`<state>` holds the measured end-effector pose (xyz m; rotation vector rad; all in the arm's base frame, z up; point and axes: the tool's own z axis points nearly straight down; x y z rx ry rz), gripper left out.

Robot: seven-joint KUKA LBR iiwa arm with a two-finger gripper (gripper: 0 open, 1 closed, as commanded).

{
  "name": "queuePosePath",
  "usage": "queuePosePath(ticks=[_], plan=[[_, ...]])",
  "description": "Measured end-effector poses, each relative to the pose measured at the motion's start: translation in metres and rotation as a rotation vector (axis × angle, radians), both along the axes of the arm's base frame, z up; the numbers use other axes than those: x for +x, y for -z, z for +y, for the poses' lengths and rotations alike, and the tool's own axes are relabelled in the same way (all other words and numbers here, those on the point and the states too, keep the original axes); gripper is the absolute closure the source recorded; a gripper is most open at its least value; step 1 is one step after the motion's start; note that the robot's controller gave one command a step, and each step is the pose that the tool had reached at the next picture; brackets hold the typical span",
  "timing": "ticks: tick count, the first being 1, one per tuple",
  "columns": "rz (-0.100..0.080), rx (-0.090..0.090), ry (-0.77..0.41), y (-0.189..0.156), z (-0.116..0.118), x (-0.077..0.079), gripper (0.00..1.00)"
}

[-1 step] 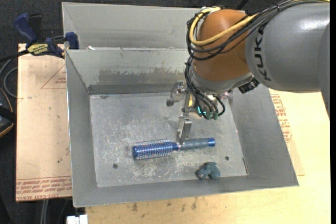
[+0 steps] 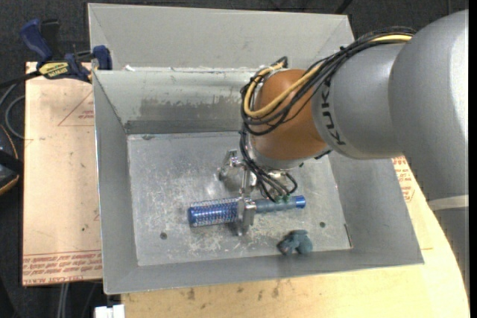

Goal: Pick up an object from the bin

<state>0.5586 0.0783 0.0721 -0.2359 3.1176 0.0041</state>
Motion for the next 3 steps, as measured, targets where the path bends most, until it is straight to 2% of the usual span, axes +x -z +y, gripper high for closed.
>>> queuePosePath(ticks=[1, 2, 3], plan=[[0.012, -0.002, -0.012, -0.029, 0.012, -0.02, 0.0], [0.016, -0.002, 0.066, -0.027, 0.016, -0.03, 0.0], [0.0, 0.004, 0.196, -0.002, 0.017, -0.036, 0.0]])
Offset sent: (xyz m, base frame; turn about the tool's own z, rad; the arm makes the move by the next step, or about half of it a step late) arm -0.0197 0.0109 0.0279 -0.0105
